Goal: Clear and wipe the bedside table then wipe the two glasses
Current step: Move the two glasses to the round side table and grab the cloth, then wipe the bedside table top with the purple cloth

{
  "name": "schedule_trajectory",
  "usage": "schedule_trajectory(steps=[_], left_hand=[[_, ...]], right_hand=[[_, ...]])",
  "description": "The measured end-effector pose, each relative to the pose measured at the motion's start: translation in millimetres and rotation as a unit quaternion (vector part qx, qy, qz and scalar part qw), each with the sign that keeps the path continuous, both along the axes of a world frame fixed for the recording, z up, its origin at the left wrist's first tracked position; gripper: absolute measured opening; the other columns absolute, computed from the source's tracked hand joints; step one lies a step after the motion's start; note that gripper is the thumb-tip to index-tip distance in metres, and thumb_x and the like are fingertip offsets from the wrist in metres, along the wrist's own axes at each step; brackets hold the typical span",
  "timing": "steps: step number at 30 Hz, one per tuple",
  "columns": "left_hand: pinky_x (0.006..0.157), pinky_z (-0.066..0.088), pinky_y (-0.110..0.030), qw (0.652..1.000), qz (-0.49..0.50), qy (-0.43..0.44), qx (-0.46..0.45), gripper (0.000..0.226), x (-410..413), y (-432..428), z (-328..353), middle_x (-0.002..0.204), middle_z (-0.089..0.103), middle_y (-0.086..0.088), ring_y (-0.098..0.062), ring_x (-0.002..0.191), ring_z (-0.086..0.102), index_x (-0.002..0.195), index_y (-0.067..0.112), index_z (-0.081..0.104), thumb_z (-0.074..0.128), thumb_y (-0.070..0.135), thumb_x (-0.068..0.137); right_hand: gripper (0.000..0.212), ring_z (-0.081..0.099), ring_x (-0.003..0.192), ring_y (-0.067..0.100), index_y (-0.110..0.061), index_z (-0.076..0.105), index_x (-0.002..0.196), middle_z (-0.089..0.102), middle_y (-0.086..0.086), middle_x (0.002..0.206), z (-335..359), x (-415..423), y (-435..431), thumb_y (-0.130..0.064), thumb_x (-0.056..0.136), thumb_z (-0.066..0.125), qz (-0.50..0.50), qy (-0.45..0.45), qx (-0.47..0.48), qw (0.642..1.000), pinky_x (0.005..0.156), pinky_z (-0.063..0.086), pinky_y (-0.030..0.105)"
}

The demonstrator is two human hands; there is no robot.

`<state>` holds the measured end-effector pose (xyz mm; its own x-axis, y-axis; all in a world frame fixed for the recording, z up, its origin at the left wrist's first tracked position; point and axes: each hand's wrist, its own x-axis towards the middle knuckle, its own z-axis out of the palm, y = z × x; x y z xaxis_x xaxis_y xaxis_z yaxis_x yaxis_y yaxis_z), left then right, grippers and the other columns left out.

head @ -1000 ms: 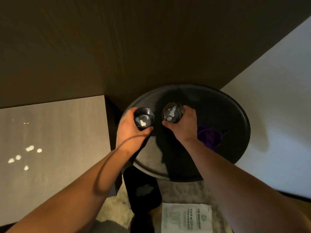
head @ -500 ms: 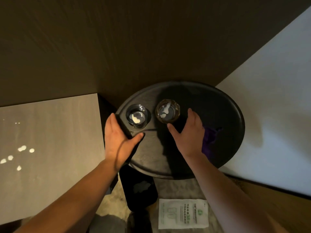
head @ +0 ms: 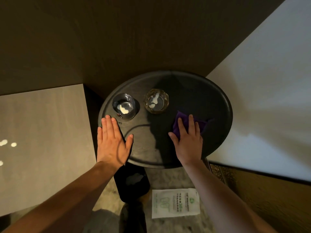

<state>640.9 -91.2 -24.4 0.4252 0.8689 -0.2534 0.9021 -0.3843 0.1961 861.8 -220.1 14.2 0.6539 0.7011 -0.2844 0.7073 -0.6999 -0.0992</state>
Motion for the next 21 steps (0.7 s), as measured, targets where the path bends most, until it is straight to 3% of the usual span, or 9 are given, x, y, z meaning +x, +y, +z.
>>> schedule_trajectory(steps=[9, 12, 14, 18, 21], left_hand=[[0.132, 0.001, -0.047, 1.0, -0.003, -0.014, -0.02, 0.091, -2, 2, 9, 0.175, -0.002, -0.021, -0.033, 0.163, -0.004, 0.165, 0.003, -0.001, 0.018, 0.067, 0.103], [0.131, -0.007, -0.042, 0.997, -0.021, -0.032, -0.069, 0.091, -8, 9, 17, 0.175, -0.014, -0.016, -0.029, 0.162, -0.015, 0.166, 0.008, -0.008, 0.026, 0.065, 0.104], [0.132, -0.005, -0.041, 0.993, -0.049, -0.051, -0.097, 0.089, -16, 18, 22, 0.176, -0.013, -0.014, -0.029, 0.162, -0.014, 0.167, 0.009, -0.002, 0.036, 0.061, 0.105], [0.131, 0.008, -0.037, 0.98, -0.123, -0.112, -0.111, 0.073, -50, 39, 31, 0.175, 0.019, -0.014, -0.028, 0.163, 0.013, 0.164, 0.008, 0.024, 0.045, 0.047, 0.107], [0.126, 0.032, -0.047, 0.974, -0.124, -0.167, -0.091, 0.066, -96, 56, 34, 0.162, 0.046, -0.02, -0.036, 0.152, 0.041, 0.155, 0.003, 0.044, 0.048, 0.042, 0.102]], right_hand=[[0.05, 0.042, 0.143, 0.03, -0.023, 0.055, 0.146, 0.045, 0.004, 0.159, 7, -14, -10, -0.047, 0.103, 0.049, -0.016, 0.054, 0.061, 0.997, 0.119, 0.039, 0.045], [0.041, 0.054, 0.131, 0.022, -0.017, 0.061, 0.137, 0.06, 0.004, 0.14, 17, -33, -11, -0.038, 0.103, 0.053, -0.043, 0.124, 0.124, 0.984, 0.115, 0.042, 0.039], [0.03, 0.063, 0.111, 0.013, -0.018, 0.065, 0.124, 0.068, -0.001, 0.118, 24, -52, -9, -0.036, 0.103, 0.055, -0.079, 0.172, 0.162, 0.968, 0.105, 0.05, 0.037], [0.023, 0.067, 0.093, 0.009, -0.021, 0.069, 0.11, 0.072, -0.005, 0.099, 36, -107, 4, -0.037, 0.103, 0.054, -0.117, 0.22, 0.204, 0.947, 0.089, 0.054, 0.032], [0.019, 0.069, 0.092, 0.006, -0.025, 0.07, 0.107, 0.074, -0.008, 0.096, 43, -155, 26, -0.035, 0.104, 0.055, -0.113, 0.243, 0.231, 0.935, 0.084, 0.052, 0.023]])
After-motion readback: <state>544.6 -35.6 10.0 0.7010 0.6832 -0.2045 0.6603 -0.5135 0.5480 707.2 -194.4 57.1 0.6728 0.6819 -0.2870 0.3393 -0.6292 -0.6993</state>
